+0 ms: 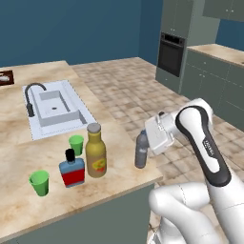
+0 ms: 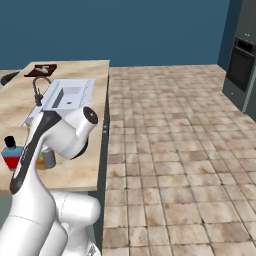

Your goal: Place the drinks on the dining counter in a tight cluster.

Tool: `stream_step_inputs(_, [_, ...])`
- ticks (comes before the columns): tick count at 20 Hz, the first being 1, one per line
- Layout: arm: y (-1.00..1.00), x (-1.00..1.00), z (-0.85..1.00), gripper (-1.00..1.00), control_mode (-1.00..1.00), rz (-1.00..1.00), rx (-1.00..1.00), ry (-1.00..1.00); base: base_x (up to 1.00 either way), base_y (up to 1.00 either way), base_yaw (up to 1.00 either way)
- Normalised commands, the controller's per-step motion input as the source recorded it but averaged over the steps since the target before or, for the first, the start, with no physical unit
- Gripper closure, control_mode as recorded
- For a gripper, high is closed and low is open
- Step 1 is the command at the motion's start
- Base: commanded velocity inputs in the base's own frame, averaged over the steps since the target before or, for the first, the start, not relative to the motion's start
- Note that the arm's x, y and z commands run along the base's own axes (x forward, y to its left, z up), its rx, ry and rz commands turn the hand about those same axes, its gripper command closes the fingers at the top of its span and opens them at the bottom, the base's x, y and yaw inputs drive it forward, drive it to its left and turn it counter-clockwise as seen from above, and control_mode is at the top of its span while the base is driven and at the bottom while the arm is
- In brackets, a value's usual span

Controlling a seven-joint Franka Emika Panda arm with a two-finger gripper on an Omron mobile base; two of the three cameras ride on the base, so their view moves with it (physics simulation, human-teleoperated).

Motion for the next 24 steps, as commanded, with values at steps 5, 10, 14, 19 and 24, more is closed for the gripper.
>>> stream_step_inputs(5, [0.19, 0.19, -0.16, 1.0, -1.0, -0.04, 0.0, -0.03, 0.0, 0.0, 0.0])
stream_step_inputs(10, [0.02, 0.32, -0.04, 1.0, -1.0, 0.0, 0.0, 0.0, 0.0, 0.0, 0.0])
stream_step_inputs(14, [-0.07, 0.35, 0.0, 1.0, -1.0, 0.0, 0.0, 0.0, 0.0, 0.0, 0.0])
stream_step_inputs(19, [0.0, 0.16, 0.0, 1.0, -1.0, 0.0, 0.0, 0.0, 0.0, 0.0, 0.0])
stream_step_inputs(24, [0.03, 0.0, -0.18, 1.0, -1.0, 0.0, 0.0, 0.0, 0.0, 0.0, 0.0])
